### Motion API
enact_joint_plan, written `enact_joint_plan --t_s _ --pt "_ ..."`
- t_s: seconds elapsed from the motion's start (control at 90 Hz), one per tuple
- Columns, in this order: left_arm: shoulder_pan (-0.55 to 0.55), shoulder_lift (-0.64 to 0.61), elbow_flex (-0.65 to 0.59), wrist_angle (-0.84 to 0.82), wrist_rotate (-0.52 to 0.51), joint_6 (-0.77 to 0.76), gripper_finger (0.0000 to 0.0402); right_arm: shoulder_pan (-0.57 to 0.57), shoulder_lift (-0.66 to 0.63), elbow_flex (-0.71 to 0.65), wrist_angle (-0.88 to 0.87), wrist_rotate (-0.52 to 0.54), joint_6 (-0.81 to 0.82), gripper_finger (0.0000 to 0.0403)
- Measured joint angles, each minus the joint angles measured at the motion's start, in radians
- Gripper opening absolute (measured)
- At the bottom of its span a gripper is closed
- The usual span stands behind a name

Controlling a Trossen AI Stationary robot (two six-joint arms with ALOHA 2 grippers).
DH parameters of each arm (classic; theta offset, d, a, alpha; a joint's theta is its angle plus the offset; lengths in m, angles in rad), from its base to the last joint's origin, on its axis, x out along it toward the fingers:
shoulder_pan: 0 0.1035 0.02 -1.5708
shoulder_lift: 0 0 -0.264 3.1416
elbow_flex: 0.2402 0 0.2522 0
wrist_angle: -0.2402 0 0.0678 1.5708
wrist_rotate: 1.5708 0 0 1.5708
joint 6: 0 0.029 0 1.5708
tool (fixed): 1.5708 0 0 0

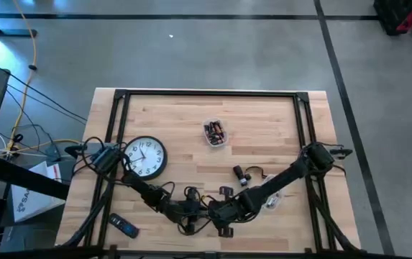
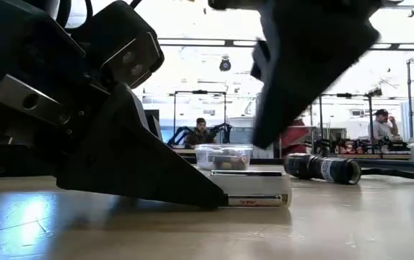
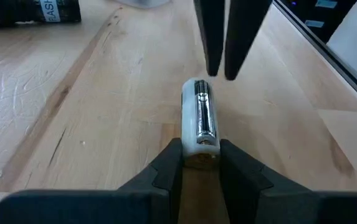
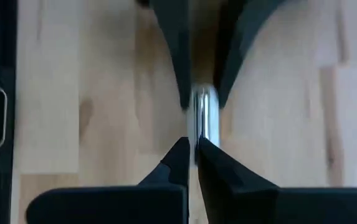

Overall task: Insert battery
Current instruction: Insert the silver battery into the battery holder

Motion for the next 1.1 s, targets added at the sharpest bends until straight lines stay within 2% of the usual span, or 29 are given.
enact_joint_plan --t_s 0.289,0.489,0.878,1.1 --pt "0.000 0.000 0.000 0.000 0.002 0.000 0.0065 -0.005 0.006 -0.061 0.135 0.047 -0.028 0.0000" --pt "0.000 0.000 0.000 0.000 0.002 0.000 0.0065 -0.006 0.006 -0.112 0.232 0.042 -0.024 0.0000" --pt "0.000 0.000 0.000 -0.001 0.002 0.002 0.0065 -0.011 0.003 -0.158 0.276 0.015 0.011 0.0000" --pt "0.000 0.000 0.000 -0.001 0.003 0.000 0.0065 -0.011 0.000 -0.099 0.236 0.020 -0.042 0.0000"
